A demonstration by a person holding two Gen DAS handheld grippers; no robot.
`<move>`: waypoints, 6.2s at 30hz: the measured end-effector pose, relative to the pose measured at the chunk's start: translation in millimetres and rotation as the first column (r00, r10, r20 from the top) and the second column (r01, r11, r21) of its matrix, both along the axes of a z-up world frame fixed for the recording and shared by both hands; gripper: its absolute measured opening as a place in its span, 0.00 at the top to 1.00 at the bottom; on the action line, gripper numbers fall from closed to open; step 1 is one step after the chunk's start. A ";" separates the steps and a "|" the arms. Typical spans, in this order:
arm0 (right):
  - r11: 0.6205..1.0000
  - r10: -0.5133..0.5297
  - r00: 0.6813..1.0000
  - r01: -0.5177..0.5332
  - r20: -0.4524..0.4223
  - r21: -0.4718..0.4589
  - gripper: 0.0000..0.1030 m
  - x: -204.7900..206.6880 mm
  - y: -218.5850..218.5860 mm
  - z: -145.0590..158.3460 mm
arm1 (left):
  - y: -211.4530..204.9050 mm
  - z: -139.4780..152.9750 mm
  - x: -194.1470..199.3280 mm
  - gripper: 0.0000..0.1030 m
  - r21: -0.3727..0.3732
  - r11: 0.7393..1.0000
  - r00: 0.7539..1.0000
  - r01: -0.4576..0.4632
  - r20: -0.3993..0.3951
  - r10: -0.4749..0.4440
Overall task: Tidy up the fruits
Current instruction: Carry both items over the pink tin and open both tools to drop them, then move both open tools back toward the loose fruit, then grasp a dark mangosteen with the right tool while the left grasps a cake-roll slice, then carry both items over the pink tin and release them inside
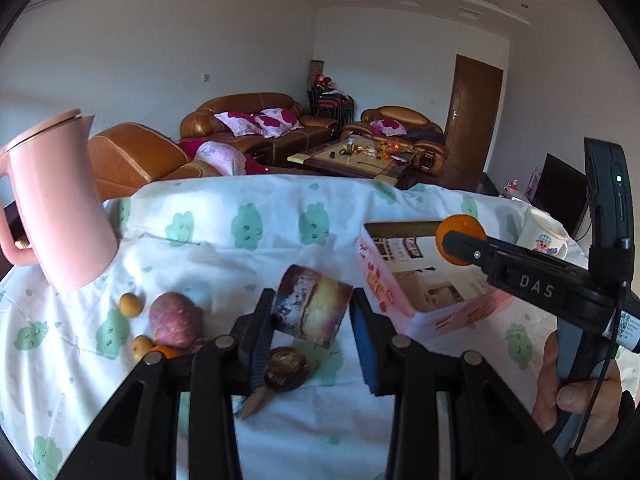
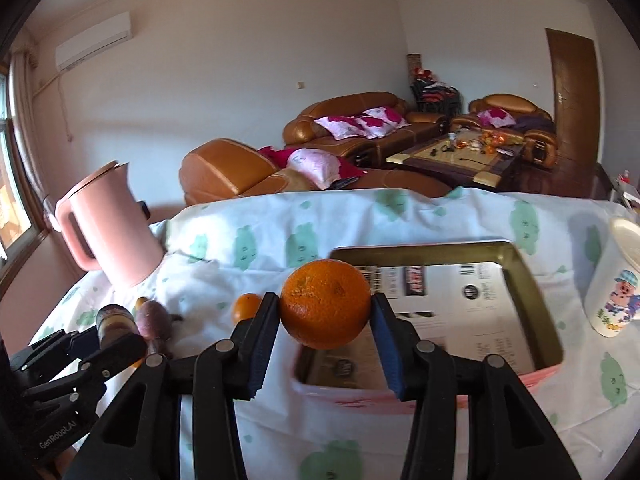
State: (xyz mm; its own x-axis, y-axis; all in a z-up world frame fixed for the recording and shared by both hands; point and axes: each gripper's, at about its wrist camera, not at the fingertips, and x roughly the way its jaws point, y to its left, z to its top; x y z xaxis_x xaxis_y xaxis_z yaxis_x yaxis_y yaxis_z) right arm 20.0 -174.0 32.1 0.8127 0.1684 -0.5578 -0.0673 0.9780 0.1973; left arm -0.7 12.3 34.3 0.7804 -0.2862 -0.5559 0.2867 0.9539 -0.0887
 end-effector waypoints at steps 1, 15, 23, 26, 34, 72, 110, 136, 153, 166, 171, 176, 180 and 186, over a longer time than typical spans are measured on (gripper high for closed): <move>0.999 -0.026 1.000 0.026 -0.013 0.020 0.53 2.6 -17.1 -2.0 | -11.5 0.5 4.7 0.62 0.002 1.000 1.000 0.015 0.009 -0.015; 0.989 -0.126 0.981 0.136 -0.149 0.061 0.53 25.8 -102.8 -39.1 | -130.7 -32.7 63.1 0.62 0.023 0.991 0.987 0.131 -0.097 -0.128; 0.990 -0.135 0.980 0.141 -0.145 0.028 0.52 24.1 -99.9 -41.7 | -139.5 -50.5 74.2 0.63 0.057 0.991 0.985 0.119 -0.134 -0.111; 0.990 -0.135 0.981 0.140 -0.139 0.023 0.52 23.5 -98.4 -42.5 | -142.4 -52.0 73.5 0.62 0.084 0.989 0.986 0.119 -0.124 -0.108; 0.985 -0.125 0.985 0.138 -0.119 0.108 0.34 20.3 -103.7 -39.0 | -141.5 -41.5 56.2 0.19 0.111 0.991 0.997 0.078 -0.028 -0.075; 0.964 -0.267 0.955 0.264 0.128 0.046 0.26 -38.7 -59.2 -23.5 | -16.6 -33.1 9.4 0.00 0.155 0.980 0.990 -0.127 0.076 0.116; 0.947 0.293 0.917 -0.317 -0.271 -0.046 0.53 22.6 153.5 -75.0 | 139.6 -26.8 24.5 0.08 0.104 0.954 0.959 -0.282 -0.008 0.285; 0.983 0.159 0.984 -0.165 -0.074 -0.076 0.59 -7.2 84.7 -33.8 | 68.3 -77.7 12.5 0.56 0.039 0.998 0.960 -0.053 -0.275 0.062; 0.998 0.031 0.996 -0.026 0.086 -0.055 0.60 -21.1 25.1 4.4 | 36.5 -19.7 -4.5 0.56 -0.042 0.999 0.999 -0.031 -0.018 0.031; 0.969 -0.245 0.965 0.248 0.096 -0.013 0.60 -0.4 -92.5 4.0 | -69.5 -8.6 43.1 0.56 0.006 0.996 0.995 0.091 0.036 -0.091; 0.967 -0.251 0.968 0.249 0.030 0.050 0.60 18.2 -114.5 -11.4 | -112.7 -20.0 61.1 0.56 0.053 0.992 0.993 0.116 0.018 -0.117; 0.975 -0.222 0.975 0.222 -0.011 0.001 0.59 35.5 -105.2 -24.5 | -141.8 -36.1 69.5 0.56 0.098 0.986 0.991 0.137 -0.023 -0.135; 0.981 -0.193 0.980 0.192 -0.041 -0.009 0.59 44.7 -102.9 -32.9 | -152.5 -43.5 71.3 0.56 0.125 0.983 0.990 0.135 -0.041 -0.131; 0.983 -0.184 0.981 0.183 -0.069 -0.010 0.59 48.8 -102.0 -41.2 | -153.9 -46.1 74.8 0.56 0.128 0.985 0.991 0.119 -0.068 -0.111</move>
State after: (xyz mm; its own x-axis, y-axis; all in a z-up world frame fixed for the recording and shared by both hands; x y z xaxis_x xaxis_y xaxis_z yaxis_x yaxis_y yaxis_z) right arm 68.8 -276.1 -9.0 0.7887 0.0176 -0.6146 0.1273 0.9733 0.1912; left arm 74.1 -141.6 -11.8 0.7102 -0.2937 -0.6398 0.3930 0.9194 0.0143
